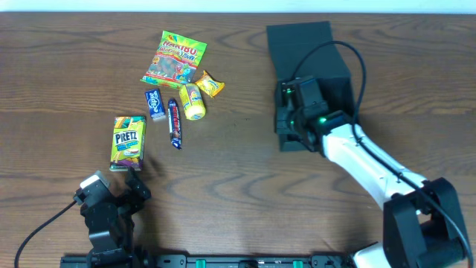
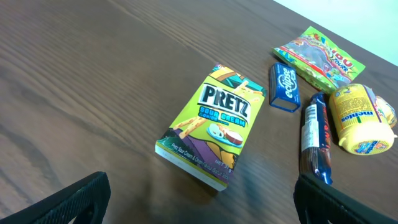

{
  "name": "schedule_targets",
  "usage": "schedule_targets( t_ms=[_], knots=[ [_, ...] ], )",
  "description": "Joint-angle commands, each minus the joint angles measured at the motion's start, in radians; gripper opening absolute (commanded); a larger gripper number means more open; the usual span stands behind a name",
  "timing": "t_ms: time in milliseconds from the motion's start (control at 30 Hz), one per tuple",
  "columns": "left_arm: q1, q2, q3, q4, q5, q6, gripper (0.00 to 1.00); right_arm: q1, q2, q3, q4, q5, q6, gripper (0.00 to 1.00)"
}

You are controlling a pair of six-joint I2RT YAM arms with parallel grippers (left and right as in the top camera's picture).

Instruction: Pack container

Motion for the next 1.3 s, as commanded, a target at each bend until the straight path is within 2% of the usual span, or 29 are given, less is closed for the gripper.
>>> schedule_targets(
  t_ms=[0, 433, 900, 1267],
  knots=[
    [0.006, -0.005, -0.014, 0.002, 0.029, -0.005, 0.95, 0.065, 0.001, 0.010, 0.031, 0.011, 0.104, 0.02],
    [0.006, -0.005, -0.014, 0.003, 0.029, -0.005, 0.95, 0.195, 0.053, 0.020, 0.131, 0.037, 0.321, 0.02],
    [0.006, -0.005, -0.014, 0.002, 0.029, -0.005, 0.95, 0.268, 0.198, 0.231, 0.061, 0.038, 0.369, 0.02],
    [0.006, -0.005, -0.014, 0.002, 0.041, -0.005, 0.95, 0.278, 0.211, 0.253, 0.061, 0.044, 0.399, 0.02]
  ],
)
